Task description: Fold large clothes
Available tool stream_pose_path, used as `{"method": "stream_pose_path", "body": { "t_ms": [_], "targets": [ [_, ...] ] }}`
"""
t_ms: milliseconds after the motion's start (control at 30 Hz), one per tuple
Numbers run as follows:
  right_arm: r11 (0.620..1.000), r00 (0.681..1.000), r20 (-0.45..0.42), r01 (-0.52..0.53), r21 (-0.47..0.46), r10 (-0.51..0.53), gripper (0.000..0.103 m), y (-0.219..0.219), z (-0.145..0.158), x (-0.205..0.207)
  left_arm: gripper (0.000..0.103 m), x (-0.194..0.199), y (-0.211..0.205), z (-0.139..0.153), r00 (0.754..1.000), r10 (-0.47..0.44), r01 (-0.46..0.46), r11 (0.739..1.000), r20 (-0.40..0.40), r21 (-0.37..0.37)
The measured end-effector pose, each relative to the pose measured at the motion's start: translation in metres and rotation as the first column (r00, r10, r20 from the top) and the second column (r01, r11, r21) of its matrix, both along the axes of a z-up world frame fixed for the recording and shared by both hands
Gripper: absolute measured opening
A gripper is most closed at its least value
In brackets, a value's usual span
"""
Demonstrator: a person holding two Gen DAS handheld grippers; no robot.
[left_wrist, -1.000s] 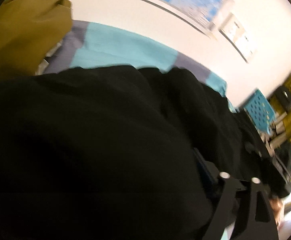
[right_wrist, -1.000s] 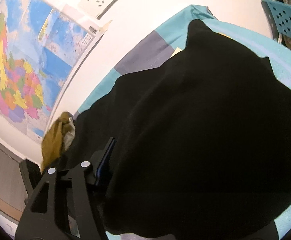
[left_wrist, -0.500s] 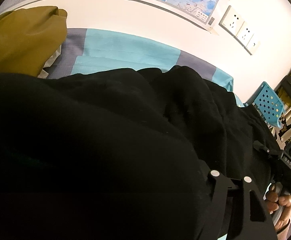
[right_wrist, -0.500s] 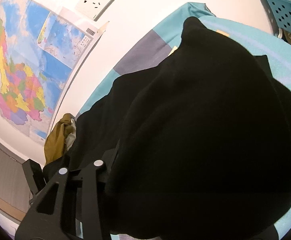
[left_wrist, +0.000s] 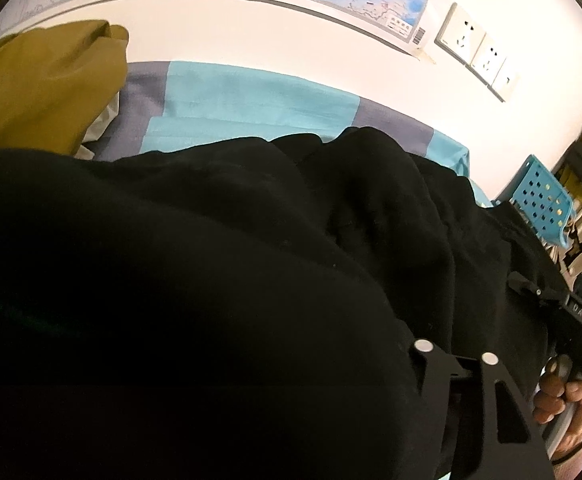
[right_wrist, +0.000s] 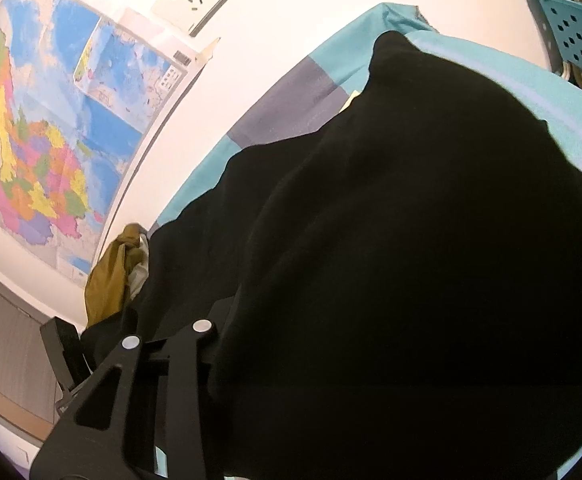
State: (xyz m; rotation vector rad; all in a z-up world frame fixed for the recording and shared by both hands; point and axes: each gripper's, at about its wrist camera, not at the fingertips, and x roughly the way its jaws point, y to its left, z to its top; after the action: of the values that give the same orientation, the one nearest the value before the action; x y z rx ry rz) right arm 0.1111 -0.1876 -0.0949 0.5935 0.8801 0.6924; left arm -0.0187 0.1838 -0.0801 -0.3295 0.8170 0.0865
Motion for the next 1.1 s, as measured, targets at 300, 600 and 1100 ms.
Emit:
{"method": "stream_pose_path", "body": {
  "t_ms": [300, 600, 1100],
  "targets": [
    [0.995, 0.995, 0.089, -0.058, 0.079, 0.051, 0.024, -0.009, 0.042, -0.028, 0.036, -0.023, 0.010, 0.027, 0.999, -0.036, 0.038, 0.998, 0.040, -0.056],
    [0.998, 0.997, -0.055, -0.054, 0.042, 0.056, 0.057, -0.006, 0.003, -0.019, 0.065, -0.021, 0.026, 0.002, 0.997, -0.071, 0.067, 0.988, -0.029, -0.136],
    [0.996, 0.983, 0.161, -0.091, 0.004, 0.089, 0.021, 0.009, 0.079, -0.029, 0.031, -0.011, 0.025, 0.041, 0.998, -0.063, 0.063, 0.996, -0.003, -0.063]
  ]
}}
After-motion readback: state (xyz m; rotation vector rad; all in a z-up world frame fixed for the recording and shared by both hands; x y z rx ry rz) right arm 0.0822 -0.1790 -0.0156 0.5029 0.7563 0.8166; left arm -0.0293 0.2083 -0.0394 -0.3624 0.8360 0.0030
